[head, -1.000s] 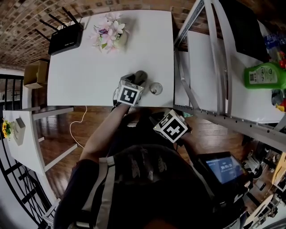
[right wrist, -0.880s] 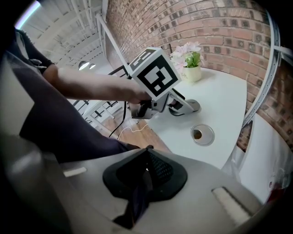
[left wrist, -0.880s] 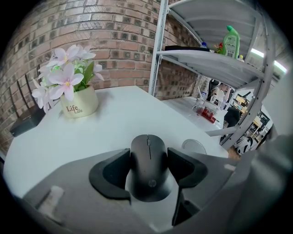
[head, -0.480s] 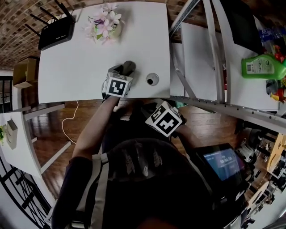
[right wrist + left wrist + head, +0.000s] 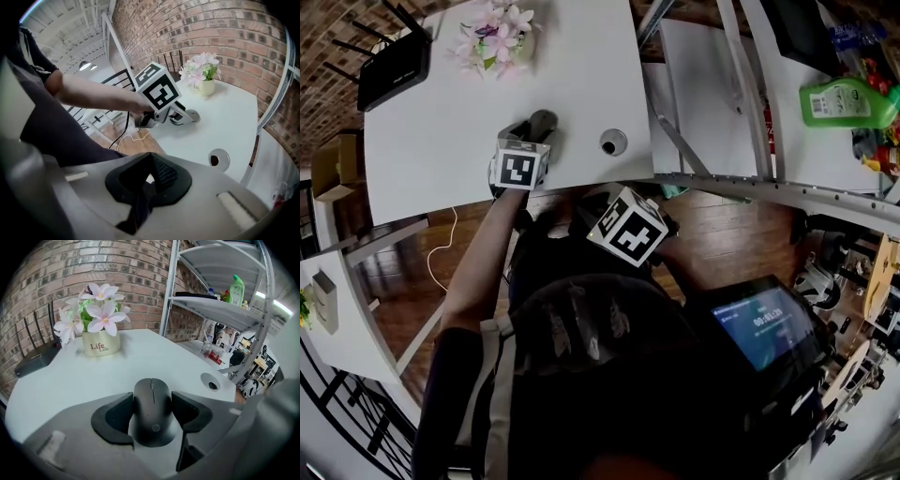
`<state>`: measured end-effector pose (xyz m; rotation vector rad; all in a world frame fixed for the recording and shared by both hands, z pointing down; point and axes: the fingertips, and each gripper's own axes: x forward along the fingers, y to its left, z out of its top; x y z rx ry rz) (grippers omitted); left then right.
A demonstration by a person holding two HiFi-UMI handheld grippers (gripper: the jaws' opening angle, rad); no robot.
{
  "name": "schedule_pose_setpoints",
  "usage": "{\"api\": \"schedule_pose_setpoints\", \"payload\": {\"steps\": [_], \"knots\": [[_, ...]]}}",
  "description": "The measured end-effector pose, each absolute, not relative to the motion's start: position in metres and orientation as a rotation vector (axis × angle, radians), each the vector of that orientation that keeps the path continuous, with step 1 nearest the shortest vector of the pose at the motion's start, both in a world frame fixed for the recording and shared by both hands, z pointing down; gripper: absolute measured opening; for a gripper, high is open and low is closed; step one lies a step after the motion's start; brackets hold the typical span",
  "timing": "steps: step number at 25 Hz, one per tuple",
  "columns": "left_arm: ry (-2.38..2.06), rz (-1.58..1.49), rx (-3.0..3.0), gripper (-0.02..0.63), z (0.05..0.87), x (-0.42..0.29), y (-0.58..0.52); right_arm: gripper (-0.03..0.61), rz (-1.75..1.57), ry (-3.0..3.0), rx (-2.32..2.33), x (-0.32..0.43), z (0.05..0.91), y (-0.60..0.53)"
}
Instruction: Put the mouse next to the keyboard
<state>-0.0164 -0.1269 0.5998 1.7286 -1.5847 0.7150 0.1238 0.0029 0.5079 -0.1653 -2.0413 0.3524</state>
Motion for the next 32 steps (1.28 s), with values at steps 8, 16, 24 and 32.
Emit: {"api": "schedule_pose_setpoints", "payload": {"steps": [8, 16, 24, 32], "knots": [[-1.571, 0.708, 1.742, 0.265, 0.600, -0.039, -0.115, 0.006, 0.373, -2.022, -0.149, 0.107, 0.509, 0.015], [-1.586, 0.703, 1.739, 0.265, 0.606, -0.067, -0.103, 0.006, 0.375, -2.018, -0.144, 0.085, 0.508, 0.025], [-1.594, 0.693, 1.715, 0.266, 0.606, -0.090, -0.088, 0.006, 0.369, -2.014, -0.131, 0.071, 0.508, 0.030], [-1.636, 0.684, 1.679, 0.267, 0.602, -0.119, -0.072, 0.006, 0.356, -2.011, -0.162, 0.054, 0.508, 0.038]]}}
